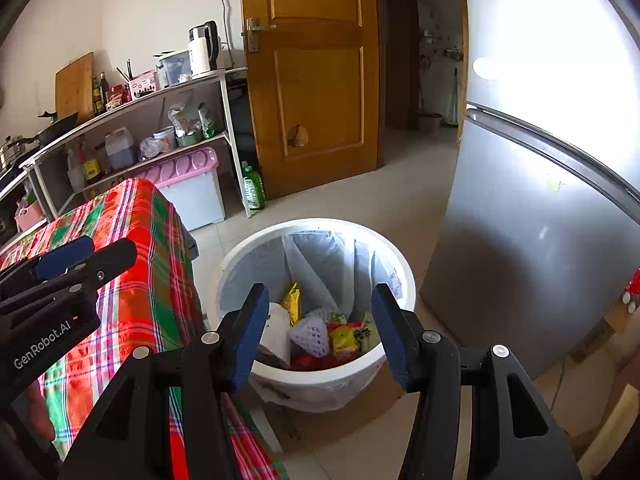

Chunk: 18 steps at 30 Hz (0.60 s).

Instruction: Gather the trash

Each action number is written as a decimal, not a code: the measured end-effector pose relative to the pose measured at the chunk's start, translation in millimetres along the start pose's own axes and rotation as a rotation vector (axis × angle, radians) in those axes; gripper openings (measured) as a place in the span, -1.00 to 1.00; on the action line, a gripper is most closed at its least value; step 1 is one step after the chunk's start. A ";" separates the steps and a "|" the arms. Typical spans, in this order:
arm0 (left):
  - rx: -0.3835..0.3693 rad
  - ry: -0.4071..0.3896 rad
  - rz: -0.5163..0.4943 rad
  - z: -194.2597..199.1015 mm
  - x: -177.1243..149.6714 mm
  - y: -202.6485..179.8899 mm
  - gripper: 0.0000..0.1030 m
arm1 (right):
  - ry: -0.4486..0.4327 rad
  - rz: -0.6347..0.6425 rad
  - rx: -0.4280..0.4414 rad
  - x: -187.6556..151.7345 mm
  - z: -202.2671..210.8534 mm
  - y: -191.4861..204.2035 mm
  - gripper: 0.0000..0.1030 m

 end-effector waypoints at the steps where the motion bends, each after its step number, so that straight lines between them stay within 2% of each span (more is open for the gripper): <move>1: 0.002 -0.003 -0.002 0.4 -0.2 0.0 0.07 | 0.000 0.001 -0.001 -0.3 0.2 0.7 0.05; 18: 0.005 -0.002 0.008 1.3 -1.4 0.2 0.07 | 0.002 -0.004 -0.005 -0.1 -1.1 1.6 0.05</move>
Point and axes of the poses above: each gripper's, at about its wrist camera, not at the fingertips, and z roughly against the way its jaws point, y to its left, x to its top, the point moved 2 cm from there along -z, roughly the way its jaws point, and after that the axes turned 2 degrees about x, right-handed, at the moved point
